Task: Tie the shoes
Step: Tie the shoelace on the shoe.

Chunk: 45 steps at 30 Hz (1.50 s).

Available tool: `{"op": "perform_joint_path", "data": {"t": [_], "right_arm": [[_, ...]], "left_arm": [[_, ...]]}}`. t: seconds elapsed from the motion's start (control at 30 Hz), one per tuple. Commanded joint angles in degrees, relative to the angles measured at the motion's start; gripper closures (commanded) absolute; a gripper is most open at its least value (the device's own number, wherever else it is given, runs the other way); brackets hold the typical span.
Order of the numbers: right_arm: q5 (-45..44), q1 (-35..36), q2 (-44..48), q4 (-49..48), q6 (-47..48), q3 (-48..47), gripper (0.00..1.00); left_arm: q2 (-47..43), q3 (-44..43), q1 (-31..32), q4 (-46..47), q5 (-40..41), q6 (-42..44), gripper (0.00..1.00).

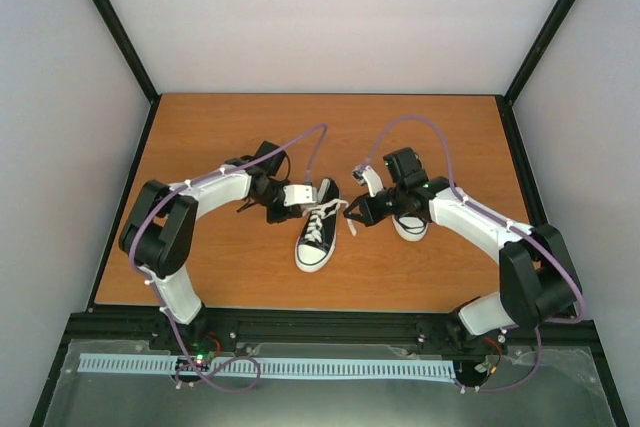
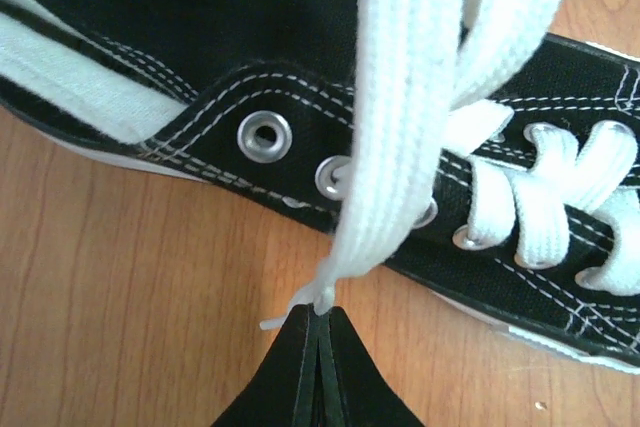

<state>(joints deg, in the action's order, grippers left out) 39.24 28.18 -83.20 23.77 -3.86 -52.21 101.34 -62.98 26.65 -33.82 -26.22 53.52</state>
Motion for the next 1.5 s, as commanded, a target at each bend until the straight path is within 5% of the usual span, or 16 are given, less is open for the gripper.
{"op": "perform_joint_path", "data": {"t": [0.0, 0.4, 0.7, 1.0, 1.07, 1.37, 1.4, 1.47], "right_arm": [[-0.11, -1.33, 2.43, 0.63, 0.82, 0.86, 0.97], [-0.25, -1.99, -0.13, 0.69, 0.92, 2.01, 0.97], [2.94, 1.1, -4.92, -3.8, -1.23, 2.03, 0.97], [2.47, 1.7, -6.66, -3.43, -0.13, 1.02, 0.97], [2.21, 1.7, -6.41, -3.34, 0.11, 0.99, 0.97], [-0.17, 1.68, -5.0, -2.64, 0.69, 0.91, 0.97], [-0.93, 1.63, -4.65, -2.67, 0.63, 1.02, 0.97], [-2.46, 1.33, -3.87, -2.76, 0.15, 1.75, 0.97]], "left_arm": [[-3.19, 0.31, -1.29, -0.18, 2.01, -0.6, 0.99], [-6.48, 3.14, -4.86, -6.71, 5.79, 3.25, 0.99], [-5.54, 6.45, -0.43, -9.91, 7.32, 5.97, 0.99], [-1.34, -1.2, 0.03, -7.97, 4.41, -0.64, 0.38], [-0.85, -1.76, 0.61, -7.55, 2.34, -0.9, 0.32], [4.97, -4.28, 2.24, -8.69, 1.46, -2.4, 0.41], [5.16, -4.44, 2.26, -8.71, 1.96, -2.7, 0.49], [4.6, -4.94, 2.18, -8.29, 3.42, -4.16, 0.86]]}}
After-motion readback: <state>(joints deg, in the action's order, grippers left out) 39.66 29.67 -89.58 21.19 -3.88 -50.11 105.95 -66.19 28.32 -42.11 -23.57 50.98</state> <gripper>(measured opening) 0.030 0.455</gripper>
